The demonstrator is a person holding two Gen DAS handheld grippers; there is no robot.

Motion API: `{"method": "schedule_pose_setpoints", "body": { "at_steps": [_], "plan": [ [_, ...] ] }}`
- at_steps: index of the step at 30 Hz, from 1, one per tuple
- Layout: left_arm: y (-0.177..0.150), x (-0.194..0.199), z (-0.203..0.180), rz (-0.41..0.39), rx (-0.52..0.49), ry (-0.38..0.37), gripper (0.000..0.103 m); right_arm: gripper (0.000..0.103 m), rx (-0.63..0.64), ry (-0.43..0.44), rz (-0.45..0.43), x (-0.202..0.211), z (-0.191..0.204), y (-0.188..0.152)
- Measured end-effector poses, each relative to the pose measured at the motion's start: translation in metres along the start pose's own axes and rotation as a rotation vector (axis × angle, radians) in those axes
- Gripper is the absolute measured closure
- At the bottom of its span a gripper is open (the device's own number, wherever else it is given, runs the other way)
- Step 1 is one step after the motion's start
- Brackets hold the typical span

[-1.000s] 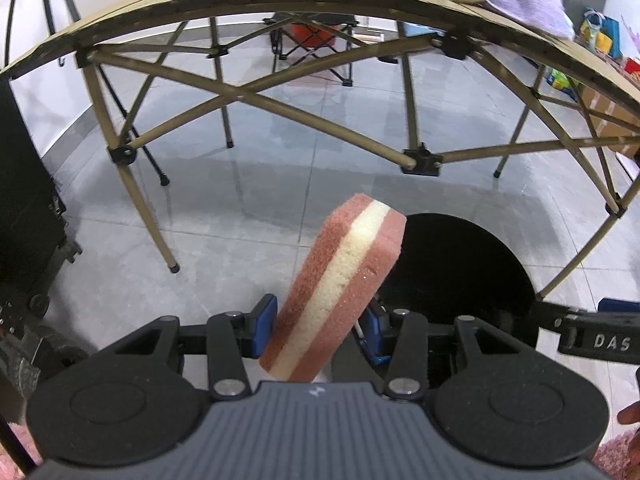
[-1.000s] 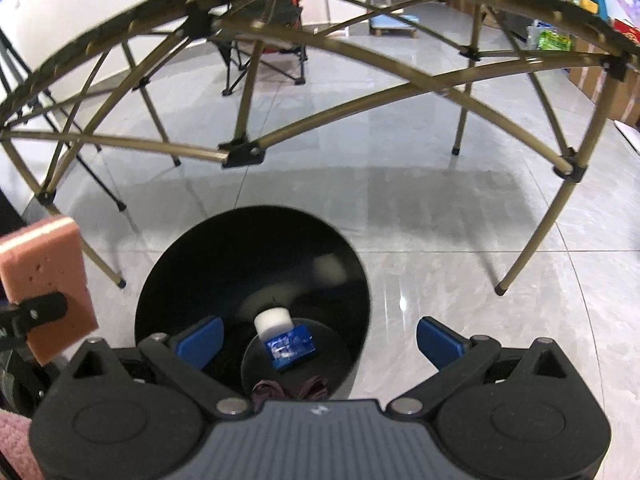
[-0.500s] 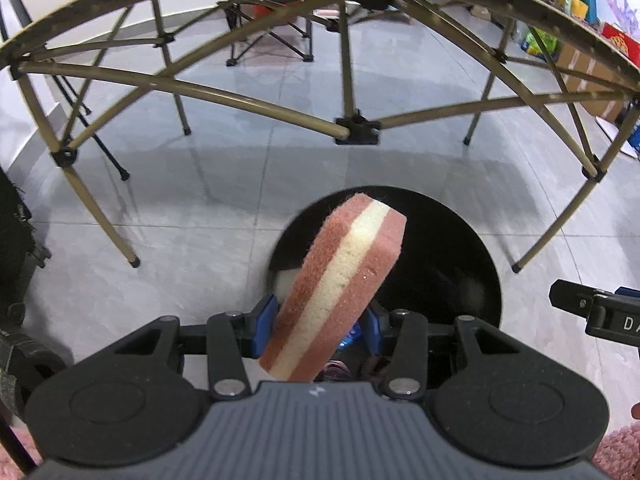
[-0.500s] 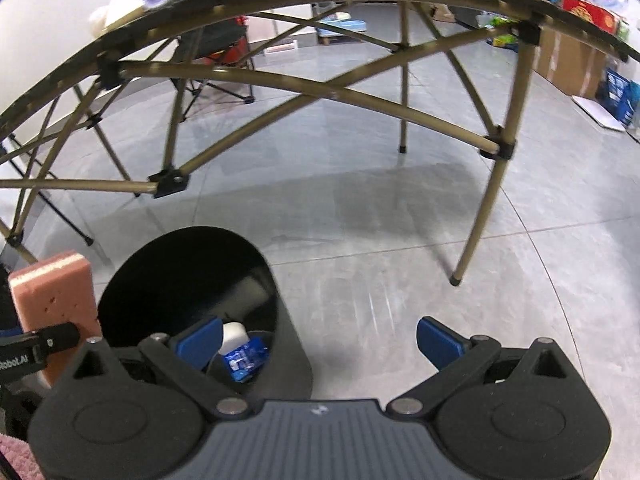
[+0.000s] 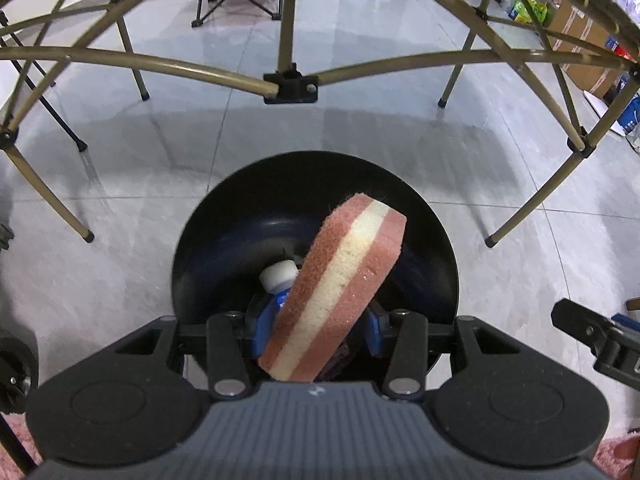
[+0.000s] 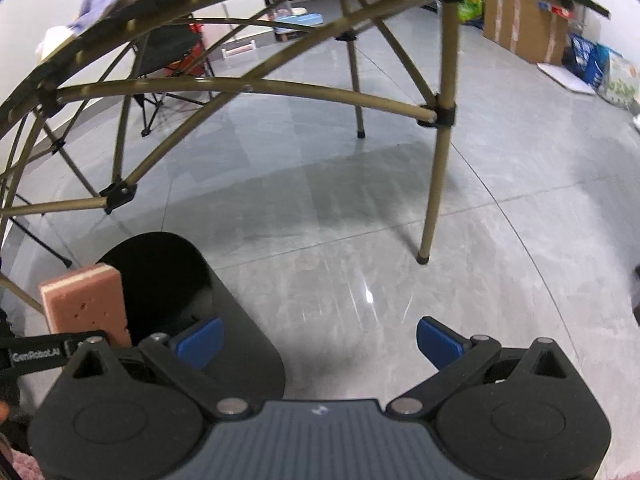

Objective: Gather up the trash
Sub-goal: 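Lower the sponge into the bin and open the left tool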

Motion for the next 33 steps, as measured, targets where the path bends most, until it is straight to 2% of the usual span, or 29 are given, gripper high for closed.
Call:
{"method": "schedule_pose_setpoints", "body": {
  "at_steps": [17, 23, 24, 26, 27, 28, 33],
  "plan": [
    [0.013, -0.039, -0.018, 0.11, 0.022, -0.005, 0.058, 0.0, -0.079, 0.004, 0.051, -0.016, -0.025, -0.005],
    [0.012, -0.044, -0.019, 0.116, 0.018, 0.017, 0.057, 0.0, -0.088, 0.003, 0.064, -0.021, -0.028, -0.005],
    [0.012, -0.044, -0.018, 0.112, 0.02, 0.025, 0.052, 0.0, -0.09, 0.003, 0.064, -0.021, -0.028, -0.006],
    [0.013, -0.044, -0.017, 0.11, 0.026, 0.038, 0.025, 0.0, -0.093, 0.005, 0.065, -0.021, -0.029, -0.006],
    [0.012, -0.044, -0.017, 0.112, 0.037, 0.043, 0.004, 0.0, -0.094, 0.006, 0.065, -0.021, -0.029, -0.006],
    [0.012, -0.044, -0.015, 0.114, 0.05, 0.049, 0.0, 0.0, -0.094, 0.007, 0.065, -0.021, -0.029, -0.006],
    [0.014, -0.047, -0.012, 0.126, 0.057, 0.087, 0.0, 0.0, -0.097, 0.009, 0.061, -0.02, -0.029, -0.006]
  ]
}}
Point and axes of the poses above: each gripper's, at about its wrist camera, not at the fingertips, and x roughly against the way its jaws point, z to its left, y to its top, the point moved 1 cm from there along -x, roughly the way its jaws point, and after that the axes turned 10 degrees about z, right-handed, at the moved point
